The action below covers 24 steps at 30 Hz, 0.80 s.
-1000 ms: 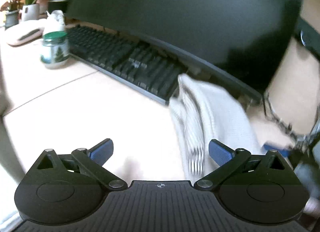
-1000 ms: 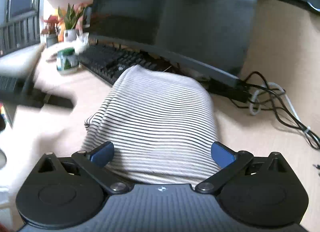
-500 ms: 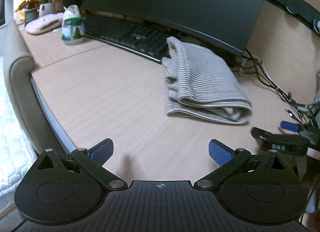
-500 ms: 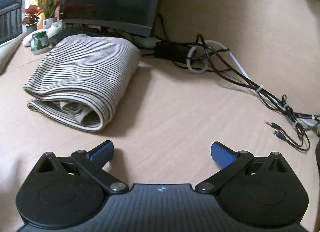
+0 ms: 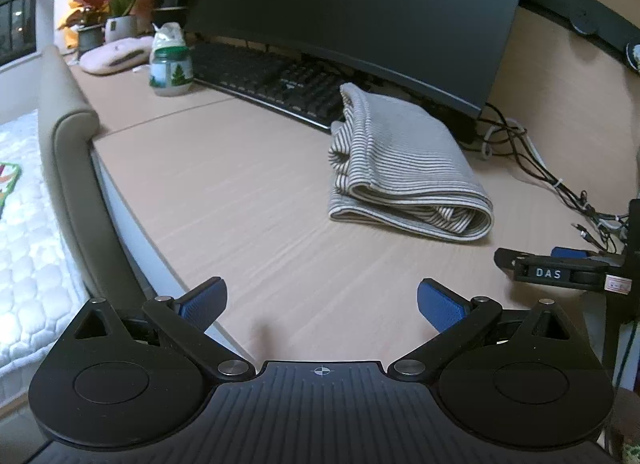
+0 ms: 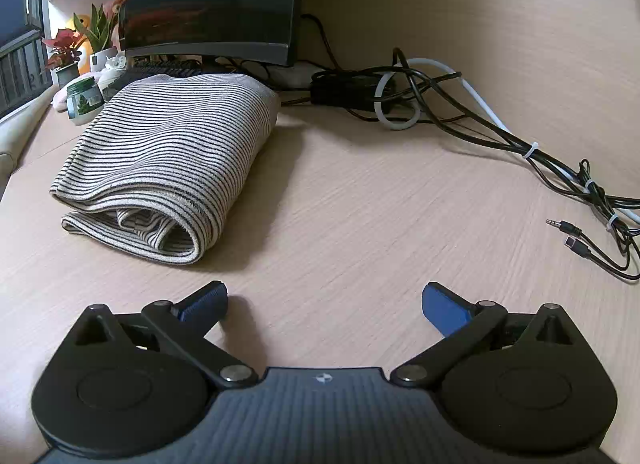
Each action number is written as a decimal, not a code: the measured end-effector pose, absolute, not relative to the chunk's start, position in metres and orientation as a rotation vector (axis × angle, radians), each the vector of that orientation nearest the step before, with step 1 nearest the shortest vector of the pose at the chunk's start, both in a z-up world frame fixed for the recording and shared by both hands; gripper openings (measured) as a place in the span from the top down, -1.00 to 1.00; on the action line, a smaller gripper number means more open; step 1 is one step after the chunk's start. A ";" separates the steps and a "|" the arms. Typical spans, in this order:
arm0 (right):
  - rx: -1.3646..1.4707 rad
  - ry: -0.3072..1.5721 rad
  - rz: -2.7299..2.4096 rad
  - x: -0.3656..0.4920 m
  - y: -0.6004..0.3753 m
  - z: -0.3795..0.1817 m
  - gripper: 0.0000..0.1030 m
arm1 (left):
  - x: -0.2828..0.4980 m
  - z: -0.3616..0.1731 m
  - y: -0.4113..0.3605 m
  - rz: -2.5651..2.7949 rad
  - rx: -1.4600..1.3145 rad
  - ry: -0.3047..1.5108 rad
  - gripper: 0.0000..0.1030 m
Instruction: Fold clothes
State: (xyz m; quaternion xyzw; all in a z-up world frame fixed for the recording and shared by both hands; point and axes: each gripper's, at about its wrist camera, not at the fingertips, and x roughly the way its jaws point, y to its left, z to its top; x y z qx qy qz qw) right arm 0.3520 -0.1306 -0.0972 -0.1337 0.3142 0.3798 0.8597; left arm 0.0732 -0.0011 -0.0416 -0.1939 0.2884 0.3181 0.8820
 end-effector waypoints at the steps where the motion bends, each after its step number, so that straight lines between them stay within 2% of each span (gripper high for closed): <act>1: -0.281 0.660 0.798 0.352 -0.131 -0.097 -1.00 | 0.072 -0.042 -0.002 0.665 -0.406 0.598 -1.00; 24: -0.349 0.635 0.972 0.342 -0.123 -0.096 -1.00 | 0.067 -0.037 -0.015 0.717 -0.402 0.585 -1.00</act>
